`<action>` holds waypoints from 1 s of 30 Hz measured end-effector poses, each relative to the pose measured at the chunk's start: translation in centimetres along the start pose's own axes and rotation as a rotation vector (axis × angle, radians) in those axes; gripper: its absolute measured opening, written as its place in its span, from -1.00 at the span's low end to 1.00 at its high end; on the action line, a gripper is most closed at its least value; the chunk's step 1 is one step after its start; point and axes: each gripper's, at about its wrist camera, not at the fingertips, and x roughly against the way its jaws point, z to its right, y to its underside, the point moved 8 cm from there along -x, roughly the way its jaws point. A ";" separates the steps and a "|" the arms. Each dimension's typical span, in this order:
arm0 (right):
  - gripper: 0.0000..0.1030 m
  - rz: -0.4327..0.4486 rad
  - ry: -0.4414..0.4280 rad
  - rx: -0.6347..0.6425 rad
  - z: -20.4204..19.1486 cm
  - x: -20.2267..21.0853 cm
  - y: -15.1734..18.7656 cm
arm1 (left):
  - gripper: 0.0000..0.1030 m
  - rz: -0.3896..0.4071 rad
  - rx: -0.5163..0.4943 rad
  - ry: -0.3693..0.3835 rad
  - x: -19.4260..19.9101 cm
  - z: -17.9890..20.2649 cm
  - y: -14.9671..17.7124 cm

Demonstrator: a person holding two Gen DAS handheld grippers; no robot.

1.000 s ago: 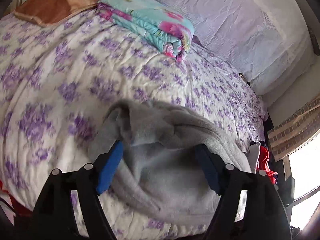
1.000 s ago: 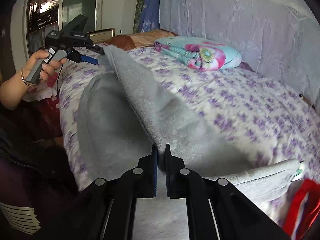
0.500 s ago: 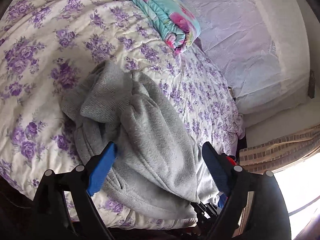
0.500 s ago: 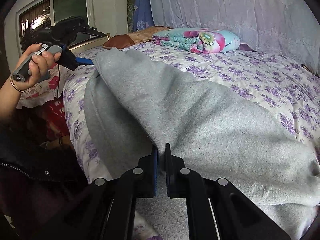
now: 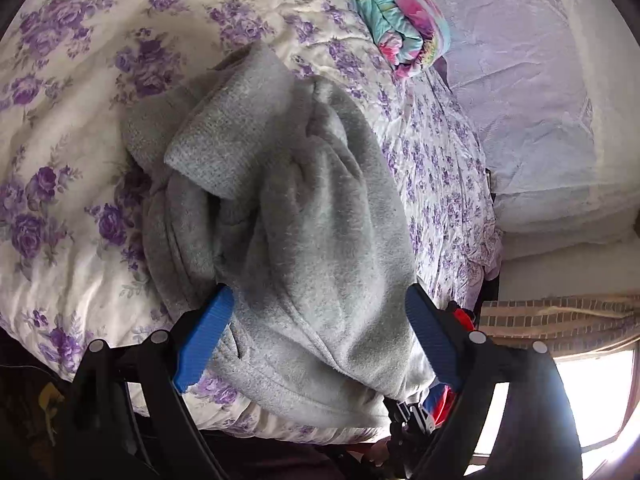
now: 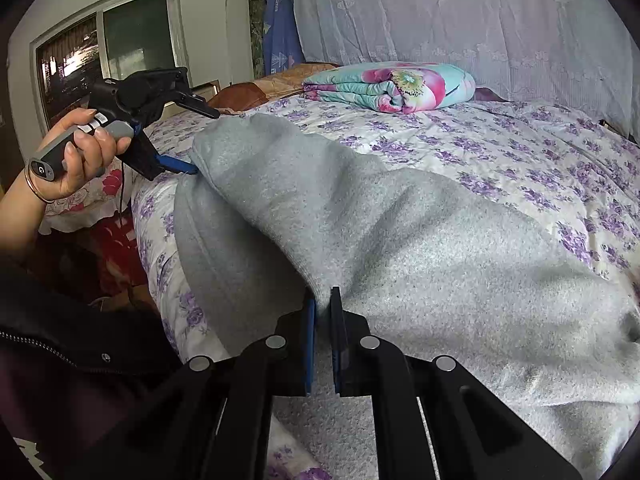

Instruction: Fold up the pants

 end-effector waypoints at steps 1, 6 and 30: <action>-0.86 -0.004 -0.001 -0.003 0.0 -0.1 0.0 | 0.65 0.015 -0.003 0.004 0.0 0.1 -0.5; -0.85 -0.009 0.003 -0.007 -0.1 -0.2 0.2 | 0.31 0.105 0.018 0.059 0.3 1.3 -3.9; -0.85 -0.113 -0.064 0.079 -4.6 -0.8 3.1 | -0.51 0.161 -0.201 -0.065 4.3 -4.2 -1.7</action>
